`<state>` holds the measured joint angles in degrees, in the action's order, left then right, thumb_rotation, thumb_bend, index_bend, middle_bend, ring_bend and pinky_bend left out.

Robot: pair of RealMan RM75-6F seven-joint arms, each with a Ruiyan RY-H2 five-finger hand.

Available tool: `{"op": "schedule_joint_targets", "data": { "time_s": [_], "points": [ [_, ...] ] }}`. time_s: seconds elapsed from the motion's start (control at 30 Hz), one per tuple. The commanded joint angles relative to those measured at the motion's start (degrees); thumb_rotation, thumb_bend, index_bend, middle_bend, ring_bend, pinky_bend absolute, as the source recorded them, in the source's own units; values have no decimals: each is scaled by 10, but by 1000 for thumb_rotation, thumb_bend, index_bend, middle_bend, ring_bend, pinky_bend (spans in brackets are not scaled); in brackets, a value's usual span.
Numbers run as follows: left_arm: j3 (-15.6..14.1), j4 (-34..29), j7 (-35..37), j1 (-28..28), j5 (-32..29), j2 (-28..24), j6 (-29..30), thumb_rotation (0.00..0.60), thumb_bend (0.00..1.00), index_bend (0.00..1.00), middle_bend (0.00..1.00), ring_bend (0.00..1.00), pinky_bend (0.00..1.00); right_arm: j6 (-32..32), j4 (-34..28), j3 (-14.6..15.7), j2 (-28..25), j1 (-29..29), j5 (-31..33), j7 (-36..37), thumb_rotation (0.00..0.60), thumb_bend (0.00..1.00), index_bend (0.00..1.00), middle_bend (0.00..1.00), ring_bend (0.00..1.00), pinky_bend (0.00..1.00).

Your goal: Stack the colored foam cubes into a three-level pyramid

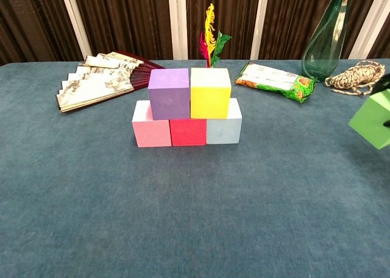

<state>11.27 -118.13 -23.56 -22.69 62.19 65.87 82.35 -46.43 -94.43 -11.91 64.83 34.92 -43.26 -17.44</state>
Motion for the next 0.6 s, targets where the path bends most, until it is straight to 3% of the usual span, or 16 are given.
{"op": "schedule_joint_targets", "data": {
  "time_s": [0.03,0.23,0.4,0.6],
  "points": [
    [0,0,-2,0,0,1,0,600,167,0,44,0,2,42,42,0,9,31,-25,8,600,306,530,319,451,603],
    [0,0,-5,1,0,3,0,600,167,0,44,0,2,94,104,13,38,68,-42,7,600,306,514,319,444,603],
    [2,2,-5,1,-4,4,-2,600,167,0,44,0,2,126,117,31,43,86,-42,6,600,306,426,319,379,571],
    [2,6,-4,1,-8,5,-7,600,167,0,44,0,2,128,134,43,52,84,-97,26,600,306,392,319,373,554]
  ]
}}
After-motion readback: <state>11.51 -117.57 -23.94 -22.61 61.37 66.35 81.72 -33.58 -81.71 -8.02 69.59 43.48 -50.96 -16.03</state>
